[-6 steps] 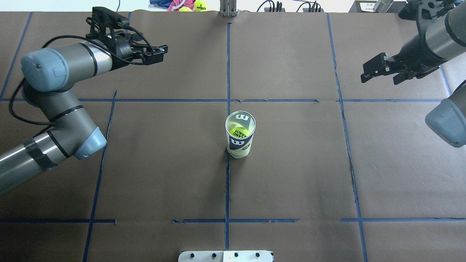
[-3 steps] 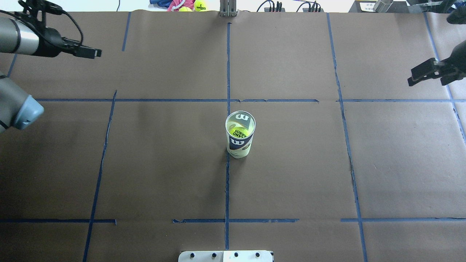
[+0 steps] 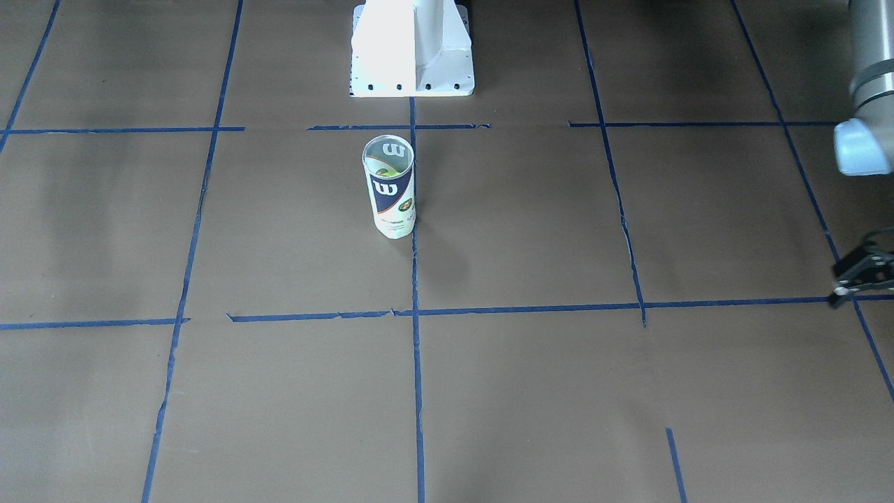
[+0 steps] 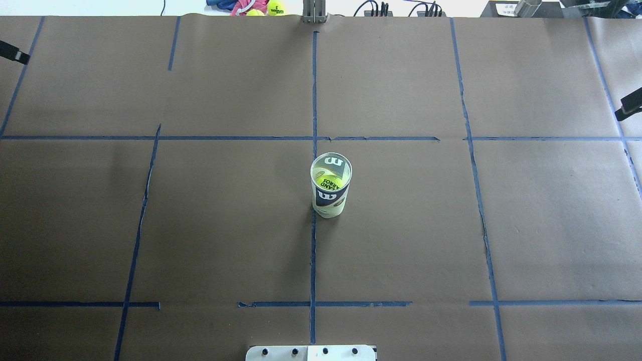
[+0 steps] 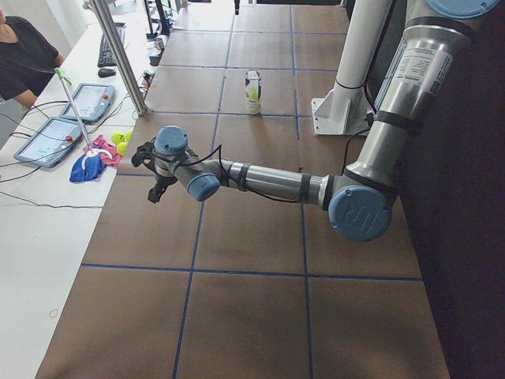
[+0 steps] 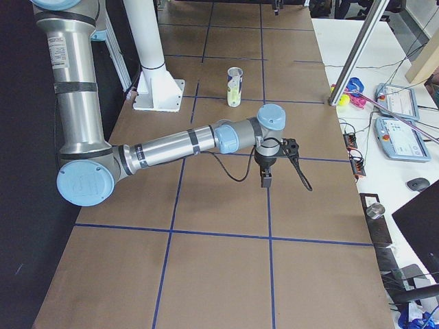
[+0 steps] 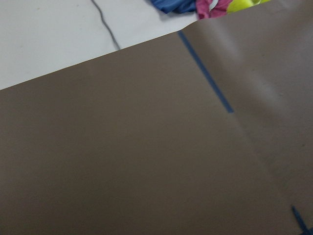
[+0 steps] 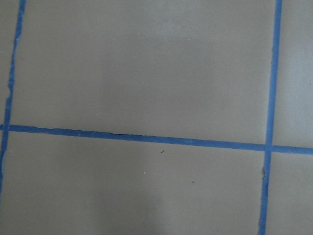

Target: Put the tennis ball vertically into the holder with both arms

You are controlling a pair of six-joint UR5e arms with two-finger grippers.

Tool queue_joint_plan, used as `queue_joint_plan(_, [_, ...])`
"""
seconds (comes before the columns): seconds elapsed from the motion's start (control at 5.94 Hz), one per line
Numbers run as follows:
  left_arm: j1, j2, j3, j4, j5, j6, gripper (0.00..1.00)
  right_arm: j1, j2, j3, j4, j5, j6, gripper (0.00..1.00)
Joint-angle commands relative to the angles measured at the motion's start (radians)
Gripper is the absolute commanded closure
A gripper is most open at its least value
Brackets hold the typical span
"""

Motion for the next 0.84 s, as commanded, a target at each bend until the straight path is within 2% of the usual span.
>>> queue_joint_plan(0.0, [-0.107, 0.001, 0.0, 0.27, -0.03, 0.158, 0.01, 0.038, -0.003, -0.067, -0.001, 0.017, -0.026, 0.0])
queue_joint_plan(0.17, [-0.169, 0.003, -0.003, 0.424, -0.062, 0.307, 0.0, 0.067, -0.013, -0.074, -0.01, 0.019, -0.028, 0.0])
queue_joint_plan(0.34, [-0.234, 0.015, -0.018, 0.521, -0.125, 0.342, 0.0, 0.105, -0.028, -0.08, -0.008, 0.067, -0.031, 0.0])
queue_joint_plan(0.67, [-0.274, 0.029, -0.055, 0.668, -0.098, 0.335, 0.0, 0.141, -0.062, -0.097, 0.001, 0.111, -0.038, 0.0])
